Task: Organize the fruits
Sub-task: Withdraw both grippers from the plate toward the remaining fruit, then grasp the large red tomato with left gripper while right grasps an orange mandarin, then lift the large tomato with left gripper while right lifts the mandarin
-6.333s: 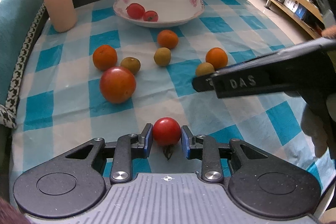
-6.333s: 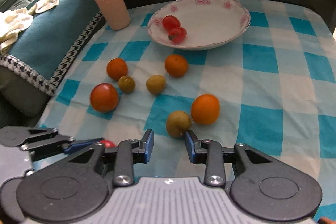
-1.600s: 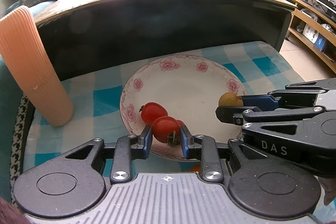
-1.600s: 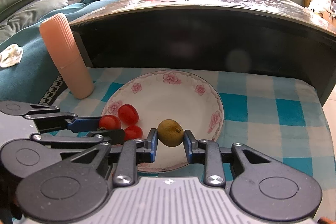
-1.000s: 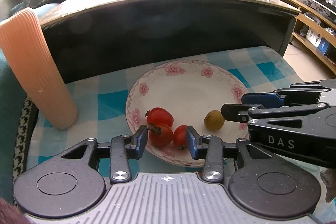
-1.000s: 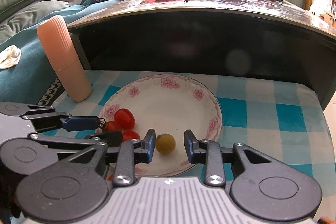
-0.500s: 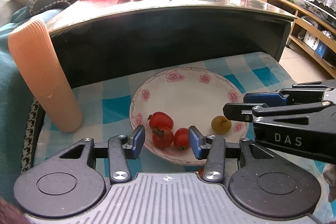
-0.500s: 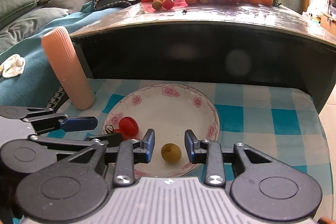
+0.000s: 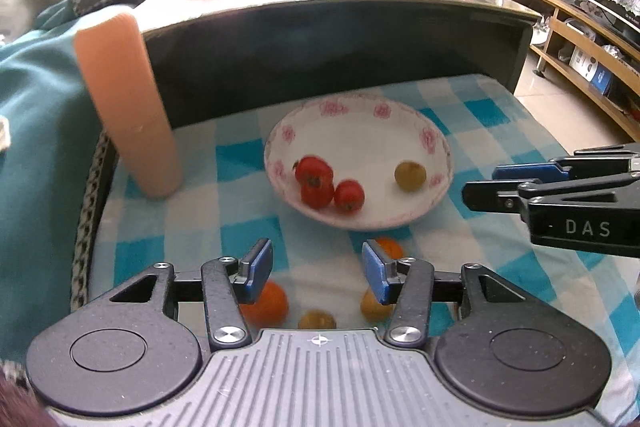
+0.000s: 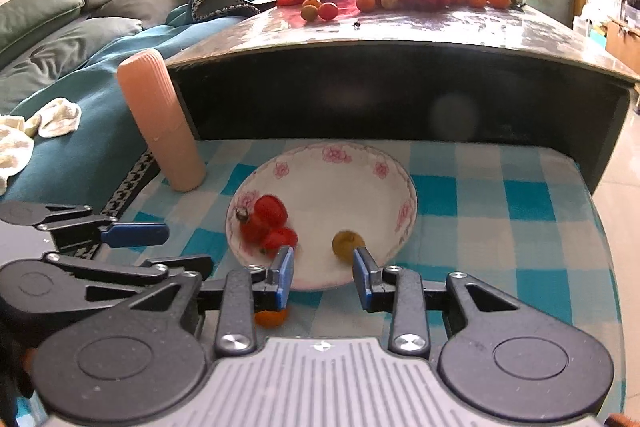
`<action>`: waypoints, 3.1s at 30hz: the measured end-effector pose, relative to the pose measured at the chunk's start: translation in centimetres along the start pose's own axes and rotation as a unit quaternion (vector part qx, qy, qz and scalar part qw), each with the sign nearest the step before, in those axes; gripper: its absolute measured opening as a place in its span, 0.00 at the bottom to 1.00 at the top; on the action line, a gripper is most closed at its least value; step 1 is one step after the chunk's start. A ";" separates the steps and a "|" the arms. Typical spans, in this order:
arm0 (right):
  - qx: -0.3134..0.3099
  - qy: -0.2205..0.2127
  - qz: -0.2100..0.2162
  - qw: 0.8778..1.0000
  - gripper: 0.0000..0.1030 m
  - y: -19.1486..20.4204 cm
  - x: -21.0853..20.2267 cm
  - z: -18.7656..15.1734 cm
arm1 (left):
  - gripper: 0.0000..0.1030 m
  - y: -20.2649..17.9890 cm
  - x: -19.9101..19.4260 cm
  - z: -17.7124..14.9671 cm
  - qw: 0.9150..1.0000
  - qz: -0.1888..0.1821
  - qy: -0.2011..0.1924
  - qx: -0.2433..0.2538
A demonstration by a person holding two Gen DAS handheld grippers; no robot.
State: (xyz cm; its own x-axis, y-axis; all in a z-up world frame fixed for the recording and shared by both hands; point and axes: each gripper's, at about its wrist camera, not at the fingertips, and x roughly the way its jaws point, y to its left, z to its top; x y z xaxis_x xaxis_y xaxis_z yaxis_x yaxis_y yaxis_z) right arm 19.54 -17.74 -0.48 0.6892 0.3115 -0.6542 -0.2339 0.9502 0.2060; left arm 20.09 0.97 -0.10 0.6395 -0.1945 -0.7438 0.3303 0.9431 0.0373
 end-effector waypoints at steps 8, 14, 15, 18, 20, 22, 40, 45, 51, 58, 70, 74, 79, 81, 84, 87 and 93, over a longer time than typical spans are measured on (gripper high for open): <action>0.019 0.031 0.002 0.999 0.46 0.3 -1.4 -3.1 | 0.57 0.7 -1.4 -2.8 1.000 -0.003 0.020 -0.014; 0.021 0.042 0.012 0.999 0.49 0.8 -2.2 -4.8 | 0.57 0.5 -1.3 -3.9 0.999 -0.006 0.033 -0.004; 0.017 0.042 0.013 0.999 0.51 0.9 -2.2 -5.0 | 0.57 0.3 -1.2 -4.0 0.999 -0.008 0.035 -0.001; 0.007 0.048 0.013 0.999 0.52 1.0 -1.9 -5.3 | 0.57 -0.2 -1.0 -4.5 0.999 -0.013 0.040 0.012; 0.010 0.053 0.015 0.998 0.52 0.6 -1.6 -5.5 | 0.61 -0.4 -0.6 -5.0 0.999 -0.010 0.046 0.024; 0.009 0.057 0.014 0.998 0.52 0.4 -1.4 -5.7 | 0.62 -0.6 -0.5 -5.0 0.998 0.000 0.047 0.034; -0.014 0.092 0.013 0.996 0.53 0.9 1.1 -6.4 | 0.62 0.1 0.0 -5.4 0.998 0.002 0.054 0.036; -0.015 0.098 0.012 0.995 0.53 1.0 1.8 -6.5 | 0.62 0.1 0.5 -5.5 0.998 0.001 0.061 0.035; -0.020 0.108 0.009 0.994 0.53 1.1 2.4 -6.6 | 0.64 0.1 1.0 -5.5 0.997 0.004 0.063 0.035; -0.019 0.110 0.007 0.994 0.52 1.1 2.5 -6.6 | 0.63 0.3 1.9 -5.5 0.997 0.016 0.068 0.036; -0.027 0.110 0.004 0.994 0.52 1.1 2.5 -6.7 | 0.52 0.7 2.6 -5.6 0.996 0.002 0.084 0.024; -0.030 0.110 0.002 0.993 0.50 1.2 2.4 -6.7 | 0.50 0.4 2.4 -5.5 0.996 0.007 0.082 0.033; -0.034 0.111 0.003 0.993 0.47 1.4 2.3 -6.6 | 0.50 0.4 2.3 -5.4 0.996 0.005 0.085 0.036; -0.037 0.110 0.003 0.993 0.47 1.4 2.2 -6.6 | 0.50 0.2 2.1 -5.4 0.996 -0.003 0.086 0.037; -0.035 0.111 0.009 0.993 0.47 1.4 2.1 -6.7 | 0.50 -0.3 2.0 -5.6 0.995 -0.012 0.088 0.046; -0.037 0.110 0.013 0.993 0.47 1.5 1.9 -6.7 | 0.50 -0.7 1.8 -5.8 0.994 -0.021 0.091 0.052; -0.056 0.112 0.017 0.992 0.47 2.5 1.3 -6.9 | 0.50 -1.3 1.5 -6.0 0.993 -0.028 0.094 0.066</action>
State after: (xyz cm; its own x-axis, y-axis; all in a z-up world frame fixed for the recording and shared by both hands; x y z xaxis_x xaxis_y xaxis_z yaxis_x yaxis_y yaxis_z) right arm 15.11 -14.99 -5.87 0.5125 0.3213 -0.7963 -0.3377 0.9280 0.1571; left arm 16.41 1.06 -5.29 0.4802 -0.1802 -0.8584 0.4580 0.8862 0.0702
